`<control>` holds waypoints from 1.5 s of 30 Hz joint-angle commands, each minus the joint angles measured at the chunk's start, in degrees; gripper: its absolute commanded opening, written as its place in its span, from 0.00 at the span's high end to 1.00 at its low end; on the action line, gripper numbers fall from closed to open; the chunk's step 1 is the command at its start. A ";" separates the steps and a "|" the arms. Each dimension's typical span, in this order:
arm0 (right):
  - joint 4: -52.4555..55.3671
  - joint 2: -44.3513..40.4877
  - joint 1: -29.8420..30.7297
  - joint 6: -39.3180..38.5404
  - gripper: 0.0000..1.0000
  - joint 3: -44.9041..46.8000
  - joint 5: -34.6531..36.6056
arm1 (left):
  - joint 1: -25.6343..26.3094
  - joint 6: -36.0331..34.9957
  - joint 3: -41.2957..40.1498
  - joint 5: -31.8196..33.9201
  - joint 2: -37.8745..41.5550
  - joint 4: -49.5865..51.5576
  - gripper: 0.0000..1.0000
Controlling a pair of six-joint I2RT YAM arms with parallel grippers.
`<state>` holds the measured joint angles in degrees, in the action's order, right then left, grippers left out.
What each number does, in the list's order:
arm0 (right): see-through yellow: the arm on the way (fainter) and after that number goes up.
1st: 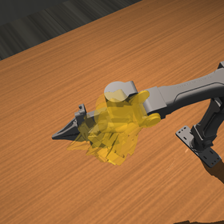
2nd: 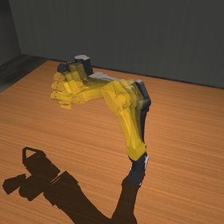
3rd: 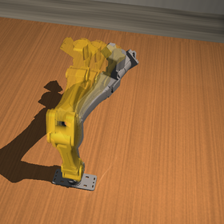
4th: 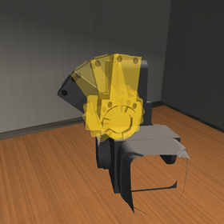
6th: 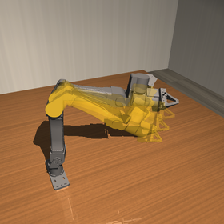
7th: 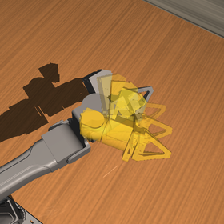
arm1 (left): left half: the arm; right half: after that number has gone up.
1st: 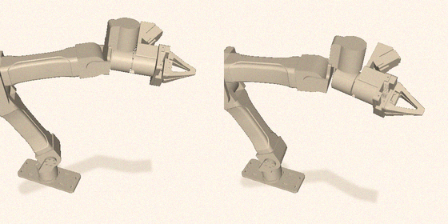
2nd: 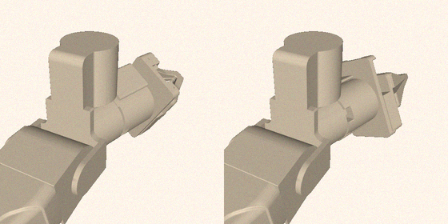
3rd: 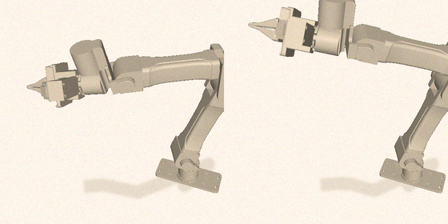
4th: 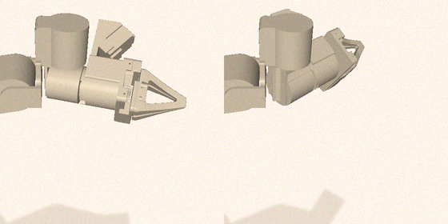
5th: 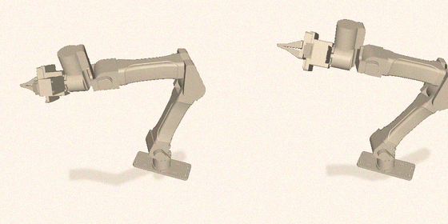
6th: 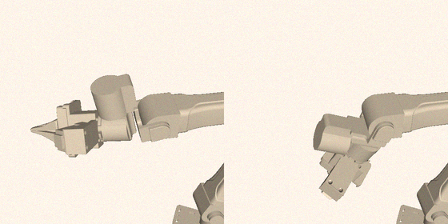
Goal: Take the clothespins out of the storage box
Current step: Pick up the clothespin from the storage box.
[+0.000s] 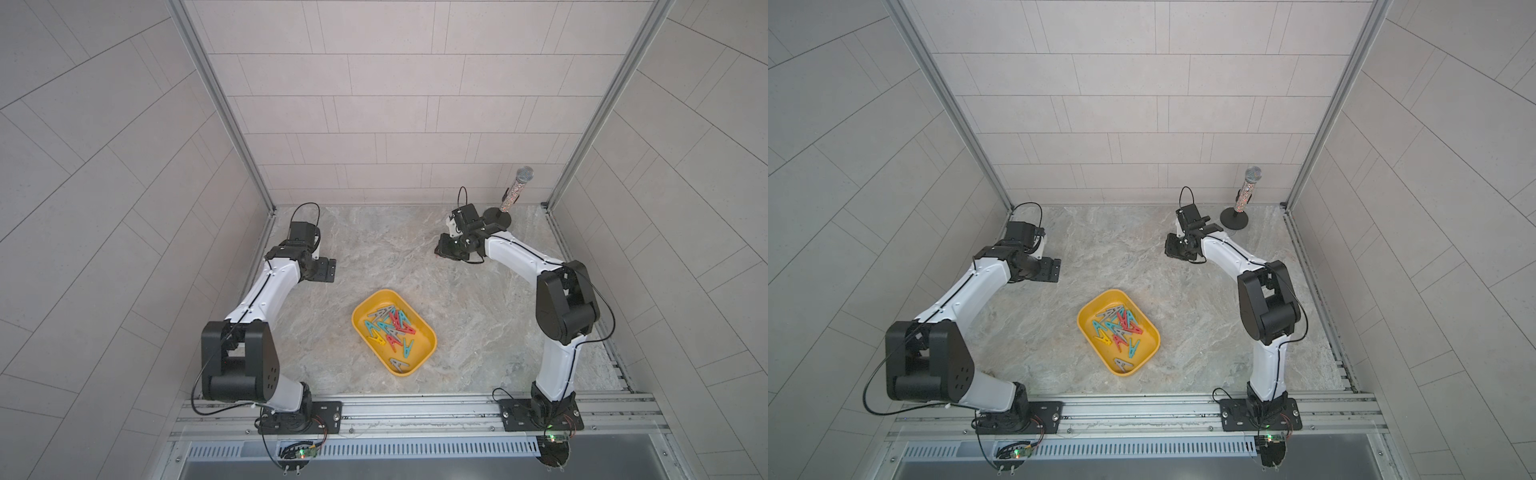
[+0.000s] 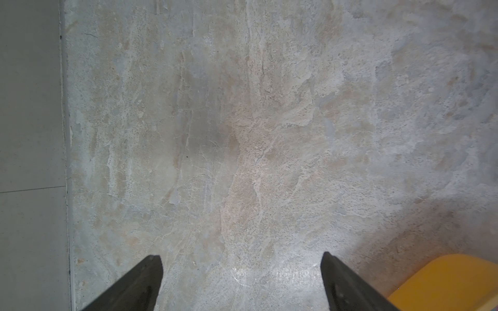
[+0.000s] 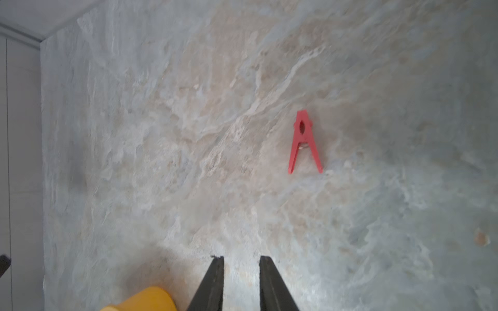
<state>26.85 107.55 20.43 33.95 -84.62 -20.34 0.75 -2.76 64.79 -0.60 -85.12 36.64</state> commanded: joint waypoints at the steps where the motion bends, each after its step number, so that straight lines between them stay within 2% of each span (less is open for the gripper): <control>1: 2.08 -6.13 4.30 -3.42 0.73 4.27 0.14 | -0.23 0.17 -0.69 -0.23 0.66 -0.17 0.00; 8: 3.89 -15.85 17.89 -7.89 0.74 11.07 5.26 | -0.31 0.04 -0.71 -0.04 0.76 -0.26 0.00; 11: 3.61 -16.92 23.12 -7.96 0.74 12.29 5.82 | -0.24 0.11 -0.64 -0.71 0.65 -0.36 0.00; 16: -0.09 -16.20 27.80 -6.26 0.74 15.15 3.76 | -0.28 0.04 -0.60 -0.49 0.93 -0.16 0.00; 25: -2.86 -10.91 30.61 -3.82 0.75 18.08 1.89 | -0.35 -0.04 -0.91 -0.89 1.32 -0.47 0.00; 38: 4.99 -3.26 31.78 -1.70 0.78 12.54 8.80 | -0.25 0.04 -0.88 -0.98 1.66 -0.52 0.00; 45: 5.42 -1.75 31.78 -0.56 0.79 11.26 10.67 | -0.30 0.04 -0.92 -1.15 1.95 -0.52 0.00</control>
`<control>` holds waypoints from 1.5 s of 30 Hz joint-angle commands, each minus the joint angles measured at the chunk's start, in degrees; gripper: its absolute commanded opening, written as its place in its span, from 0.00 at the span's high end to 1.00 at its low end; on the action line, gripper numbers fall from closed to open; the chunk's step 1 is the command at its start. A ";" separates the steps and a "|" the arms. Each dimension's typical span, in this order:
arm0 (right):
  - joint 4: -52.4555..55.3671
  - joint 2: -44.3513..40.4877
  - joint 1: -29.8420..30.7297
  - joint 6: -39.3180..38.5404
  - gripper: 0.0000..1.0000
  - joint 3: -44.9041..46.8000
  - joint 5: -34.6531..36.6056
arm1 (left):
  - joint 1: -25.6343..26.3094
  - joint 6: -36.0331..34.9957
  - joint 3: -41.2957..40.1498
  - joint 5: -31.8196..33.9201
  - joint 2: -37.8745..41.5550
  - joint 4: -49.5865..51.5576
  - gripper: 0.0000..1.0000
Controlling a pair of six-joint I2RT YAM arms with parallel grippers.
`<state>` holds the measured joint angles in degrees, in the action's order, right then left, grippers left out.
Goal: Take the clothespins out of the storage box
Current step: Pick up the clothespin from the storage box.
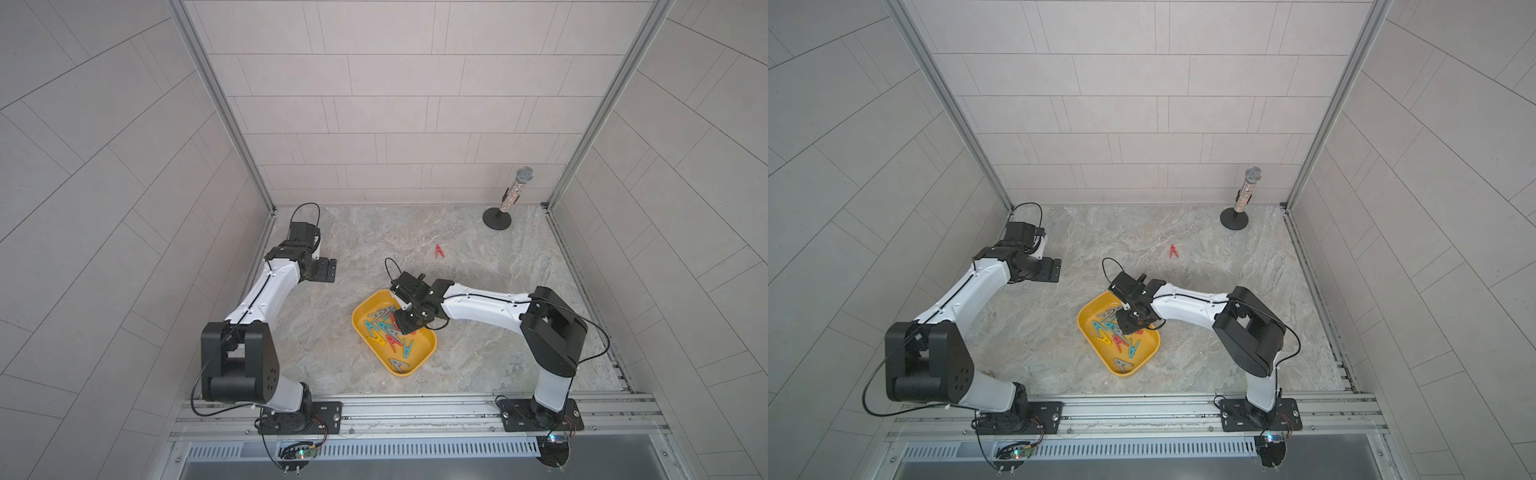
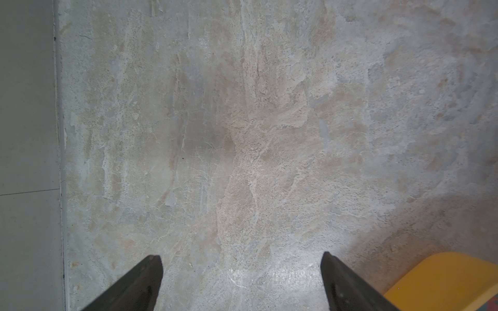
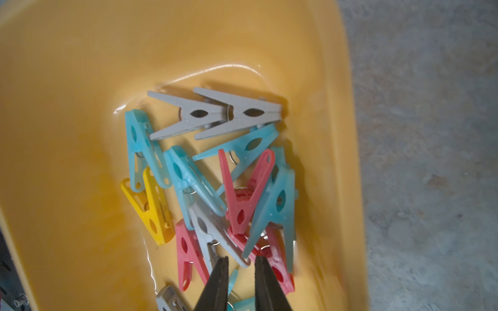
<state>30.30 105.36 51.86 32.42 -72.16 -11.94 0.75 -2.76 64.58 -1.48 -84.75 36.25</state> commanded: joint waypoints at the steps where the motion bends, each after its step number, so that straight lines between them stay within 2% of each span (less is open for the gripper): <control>1: 2.09 0.75 0.35 0.95 0.79 -1.57 2.28 | -0.24 0.09 -0.68 -0.20 1.61 -0.13 0.00; 16: 2.86 4.81 0.35 0.94 0.77 -3.61 2.19 | -0.28 -0.03 -0.83 0.62 1.39 -0.43 0.00; 21: 2.56 4.94 0.35 1.11 0.79 -3.26 2.28 | -0.28 -0.05 -0.72 0.33 1.37 -0.36 0.00; 24: 2.57 4.44 0.35 1.17 0.84 -3.08 2.36 | -0.32 -0.05 -0.80 0.46 1.36 -0.41 0.00; 26: 2.60 3.69 0.35 1.25 0.89 -2.82 2.45 | -0.31 -0.05 -0.85 0.51 1.38 -0.44 0.00; 31: 3.88 0.82 0.59 1.02 0.93 -2.29 2.97 | -0.30 -0.06 -0.81 0.43 1.34 -0.40 0.00; 35: 5.00 -2.02 1.03 0.31 1.00 -1.88 4.27 | -0.24 -0.05 -0.86 0.33 1.16 -0.40 0.00; 45: -0.61 -9.15 1.58 -2.64 1.00 1.45 2.43 | -0.30 -0.29 -0.94 -0.05 0.90 -0.30 0.00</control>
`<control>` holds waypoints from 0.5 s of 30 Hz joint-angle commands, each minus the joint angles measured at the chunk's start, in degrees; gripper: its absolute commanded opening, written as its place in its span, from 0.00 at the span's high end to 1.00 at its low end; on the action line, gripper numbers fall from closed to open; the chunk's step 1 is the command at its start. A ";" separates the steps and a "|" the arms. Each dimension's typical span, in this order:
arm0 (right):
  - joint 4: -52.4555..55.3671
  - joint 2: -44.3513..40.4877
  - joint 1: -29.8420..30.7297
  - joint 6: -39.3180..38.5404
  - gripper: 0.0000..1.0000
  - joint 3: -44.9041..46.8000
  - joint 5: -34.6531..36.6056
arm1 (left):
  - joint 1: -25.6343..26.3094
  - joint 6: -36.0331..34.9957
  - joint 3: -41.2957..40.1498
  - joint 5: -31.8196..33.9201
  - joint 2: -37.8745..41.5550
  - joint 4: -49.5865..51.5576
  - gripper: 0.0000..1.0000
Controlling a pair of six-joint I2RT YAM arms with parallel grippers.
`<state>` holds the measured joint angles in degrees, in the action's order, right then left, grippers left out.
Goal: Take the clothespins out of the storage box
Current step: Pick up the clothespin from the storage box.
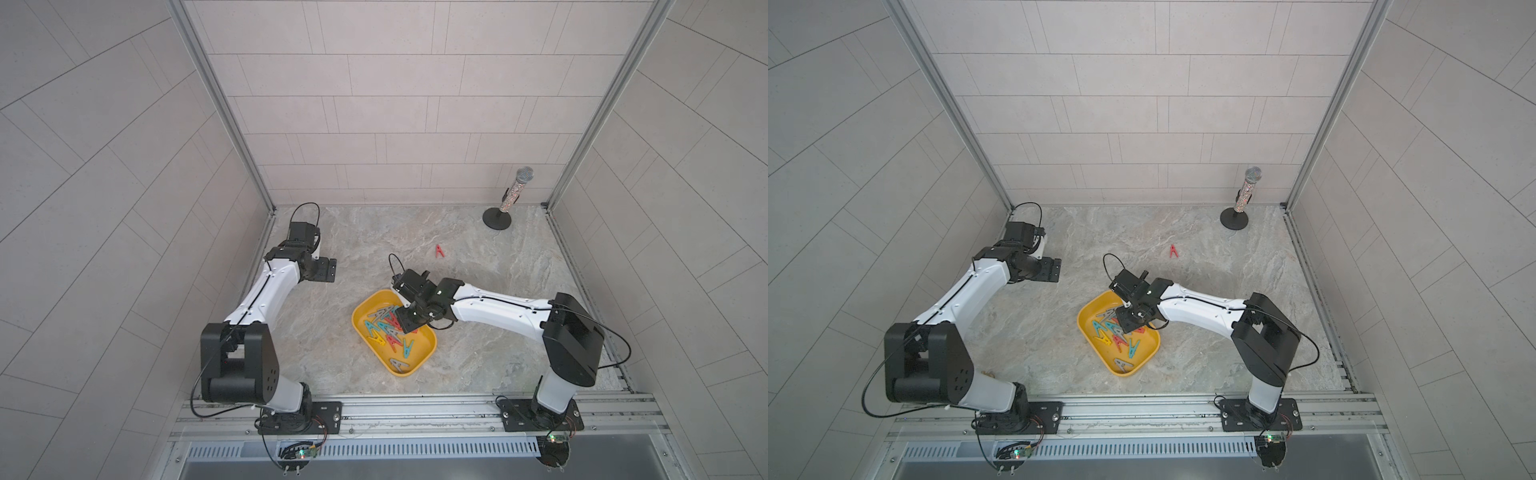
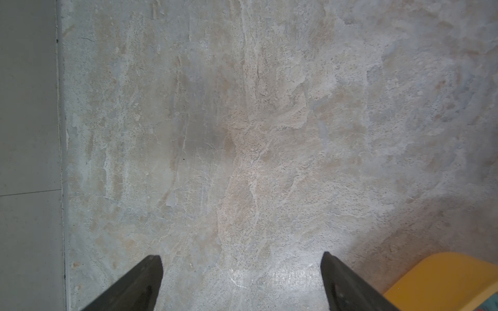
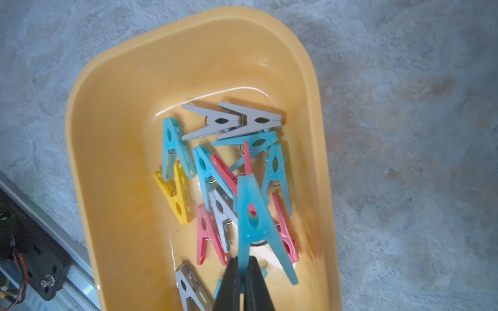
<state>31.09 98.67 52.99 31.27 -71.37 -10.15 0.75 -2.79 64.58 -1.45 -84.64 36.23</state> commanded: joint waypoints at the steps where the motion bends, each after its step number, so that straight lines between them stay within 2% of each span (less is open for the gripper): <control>1: -1.52 -3.04 0.45 -1.84 1.00 0.69 1.34 | -0.31 -0.28 -0.90 0.00 0.79 -0.30 0.00; 8: 0.25 -5.80 -0.90 -4.23 1.00 -1.10 5.75 | -0.36 -0.39 -0.83 -0.12 0.12 0.06 0.00; 15: 0.37 -8.20 -6.42 -3.94 1.00 -0.08 3.62 | -0.32 -0.55 -0.77 0.49 0.10 0.07 0.00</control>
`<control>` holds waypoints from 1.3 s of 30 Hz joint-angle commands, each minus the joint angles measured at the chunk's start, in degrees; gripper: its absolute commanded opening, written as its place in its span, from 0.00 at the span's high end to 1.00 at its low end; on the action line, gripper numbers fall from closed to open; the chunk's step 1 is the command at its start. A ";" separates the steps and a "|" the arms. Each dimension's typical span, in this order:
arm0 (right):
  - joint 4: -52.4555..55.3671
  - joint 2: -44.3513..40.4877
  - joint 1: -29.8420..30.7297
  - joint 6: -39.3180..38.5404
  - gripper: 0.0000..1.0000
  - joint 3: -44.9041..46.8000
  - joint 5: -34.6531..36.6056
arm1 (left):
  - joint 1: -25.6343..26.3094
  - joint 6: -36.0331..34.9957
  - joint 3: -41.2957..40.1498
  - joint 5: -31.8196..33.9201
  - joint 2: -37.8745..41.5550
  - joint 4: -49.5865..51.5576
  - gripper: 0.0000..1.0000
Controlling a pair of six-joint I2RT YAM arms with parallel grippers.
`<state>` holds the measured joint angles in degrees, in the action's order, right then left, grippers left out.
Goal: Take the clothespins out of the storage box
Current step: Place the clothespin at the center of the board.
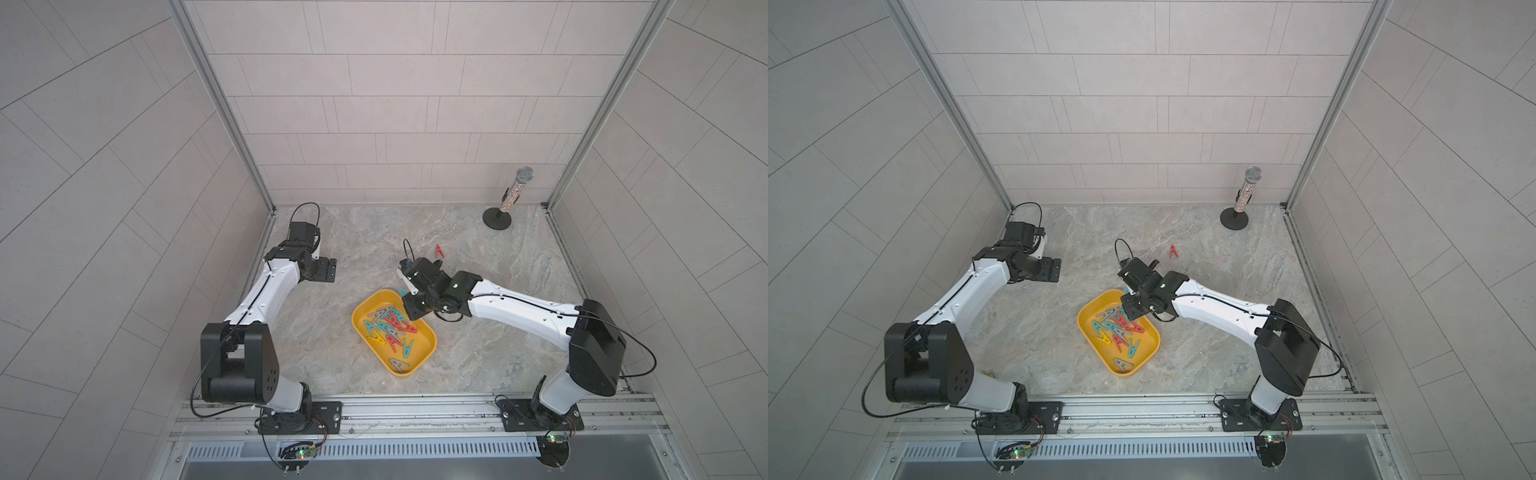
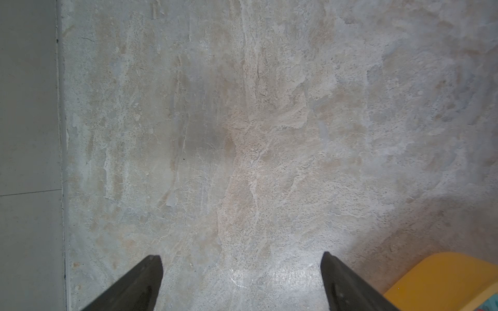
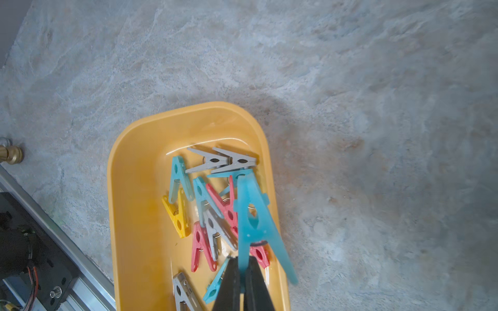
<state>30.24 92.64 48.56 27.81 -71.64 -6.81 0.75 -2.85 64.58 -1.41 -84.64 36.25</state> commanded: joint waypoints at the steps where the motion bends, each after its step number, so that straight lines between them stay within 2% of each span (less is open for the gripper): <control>1: 1.23 -2.50 -3.27 -0.34 1.00 0.70 -0.27 | -0.36 -0.49 -0.71 0.44 0.06 0.04 0.00; 9: 1.05 -2.74 -17.35 2.02 1.00 5.71 -5.51 | -0.49 -0.45 -0.67 1.08 -0.15 0.22 0.00; 15: 0.53 1.12 -26.08 0.39 1.00 5.85 -8.78 | -0.50 -0.41 -0.61 1.21 -0.17 0.30 0.00; 27: -1.24 12.74 -32.44 -0.19 1.00 -1.26 -6.08 | -0.75 -0.31 -0.42 0.81 0.42 0.62 0.00; 39: -1.84 26.98 -35.35 0.81 1.00 -14.30 -6.00 | -0.79 -0.14 -0.39 -0.33 0.51 0.74 0.00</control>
<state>27.59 117.47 13.63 28.32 -83.59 -13.26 0.36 -2.98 64.58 -1.37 -84.64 36.32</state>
